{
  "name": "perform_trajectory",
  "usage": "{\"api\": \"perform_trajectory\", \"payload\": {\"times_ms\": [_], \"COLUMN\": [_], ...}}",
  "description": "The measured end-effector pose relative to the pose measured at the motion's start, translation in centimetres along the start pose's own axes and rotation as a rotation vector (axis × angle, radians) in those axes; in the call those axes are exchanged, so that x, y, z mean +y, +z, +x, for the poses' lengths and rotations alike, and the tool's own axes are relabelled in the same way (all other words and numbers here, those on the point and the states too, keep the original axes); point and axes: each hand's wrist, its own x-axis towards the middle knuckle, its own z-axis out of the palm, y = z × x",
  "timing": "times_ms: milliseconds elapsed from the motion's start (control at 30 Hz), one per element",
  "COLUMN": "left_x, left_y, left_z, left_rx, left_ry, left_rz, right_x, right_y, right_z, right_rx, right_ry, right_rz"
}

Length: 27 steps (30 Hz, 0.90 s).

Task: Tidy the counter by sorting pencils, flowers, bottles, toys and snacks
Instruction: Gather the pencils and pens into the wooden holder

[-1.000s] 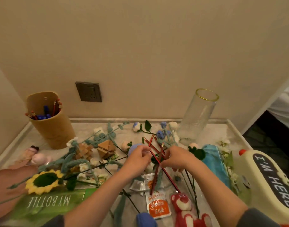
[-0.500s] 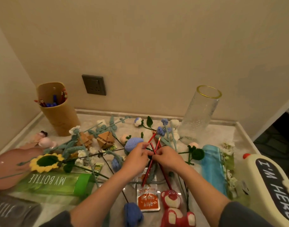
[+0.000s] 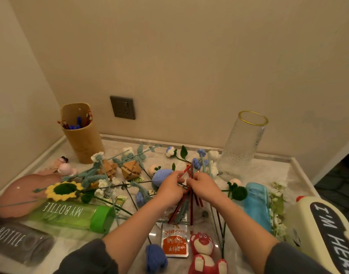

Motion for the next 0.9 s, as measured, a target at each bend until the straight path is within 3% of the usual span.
{"api": "perform_trajectory", "payload": {"times_ms": [167, 367, 500, 600, 667, 733, 900], "left_x": [0.3, 0.6, 1.5, 2.8, 4.1, 5.3, 5.5], "left_y": [0.3, 1.1, 0.7, 0.1, -0.2, -0.7, -2.2], "left_z": [-0.1, -0.6, 0.1, 0.1, -0.3, -0.5, -0.2], "left_rx": [0.007, 0.050, 0.065, 0.046, -0.016, -0.019, 0.121], "left_ry": [0.150, 0.232, 0.122, -0.024, -0.122, -0.135, -0.139], "left_rz": [0.439, 0.675, 0.450, 0.055, -0.302, -0.510, -0.554], "right_x": [-0.6, -2.0, -2.5, -2.8, -2.9, -2.9, -1.8], "right_y": [-2.7, -4.7, -5.0, -4.9, -4.5, -3.9, -2.5], "right_z": [-0.3, -1.7, -2.3, -2.6, -2.6, -2.6, -2.4], "right_rx": [0.176, 0.422, 0.559, 0.557, 0.457, 0.307, 0.055], "right_ry": [-0.012, -0.104, -0.169, -0.292, -0.390, -0.451, -0.589], "right_rz": [0.017, 0.165, 0.247, 0.300, 0.267, 0.112, -0.243]}}
